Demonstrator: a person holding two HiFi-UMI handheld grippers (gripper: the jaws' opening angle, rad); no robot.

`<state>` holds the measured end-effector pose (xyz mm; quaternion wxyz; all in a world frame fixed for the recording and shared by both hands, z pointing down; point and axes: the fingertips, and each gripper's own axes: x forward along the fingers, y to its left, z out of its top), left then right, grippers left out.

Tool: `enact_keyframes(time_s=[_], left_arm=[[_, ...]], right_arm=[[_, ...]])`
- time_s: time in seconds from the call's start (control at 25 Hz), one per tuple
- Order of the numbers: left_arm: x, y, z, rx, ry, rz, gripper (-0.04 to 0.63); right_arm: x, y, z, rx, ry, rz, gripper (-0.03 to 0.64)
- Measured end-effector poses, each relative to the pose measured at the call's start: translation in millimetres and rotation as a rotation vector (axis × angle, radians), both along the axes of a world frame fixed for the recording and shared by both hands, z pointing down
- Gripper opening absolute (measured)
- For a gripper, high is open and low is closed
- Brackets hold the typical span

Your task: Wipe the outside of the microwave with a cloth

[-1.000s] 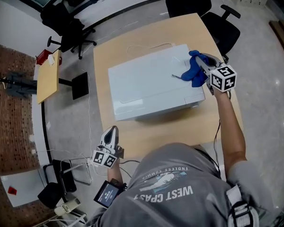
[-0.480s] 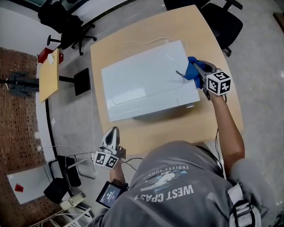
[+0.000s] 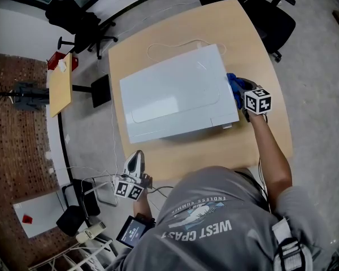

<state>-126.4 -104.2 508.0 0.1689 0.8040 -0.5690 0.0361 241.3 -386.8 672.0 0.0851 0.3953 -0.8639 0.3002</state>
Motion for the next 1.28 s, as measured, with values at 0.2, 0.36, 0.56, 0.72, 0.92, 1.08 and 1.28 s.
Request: enact_keyframes(time_s=[0.2,0.36,0.56,0.72,0.92,1.08,1.28], left_arm=[[1.3,-1.0,5.1,-0.016,-0.003,-0.009,0.022],[4.5,-3.6,6.9,-0.024,-0.006,-0.008,0.021],[7.0,-5.3,11.1,-0.036,-0.008,-0.011,0.022],[9.5,-7.0,12.4,-0.044,-0.009,-0.01,0.021],[12.4,-9.4,15.0,-0.05,-0.009,-0.008,0.021],[15.0,-10.4,15.6,-0.055,-0.008,-0.006,0.022],[17.8,-11.3,18.9,-0.059,-0.009,-0.003,0.021]], right_arm=[[0.2,2.7,37.0,-0.042,0.004,0.007,0.069],[-0.1,3.2,52.8,-0.014,-0.005,0.004,0.069],[-0.9,8.4,76.1,-0.005,0.124,-0.061,0.069],[-2.5,11.9,92.9,-0.024,0.193,-0.104,0.069],[-3.0,16.9,110.2,-0.055,0.224,-0.144,0.069],[-4.6,19.3,112.0,-0.046,0.25,-0.175,0.069],[-5.2,19.7,115.2,-0.037,0.268,-0.19,0.069]])
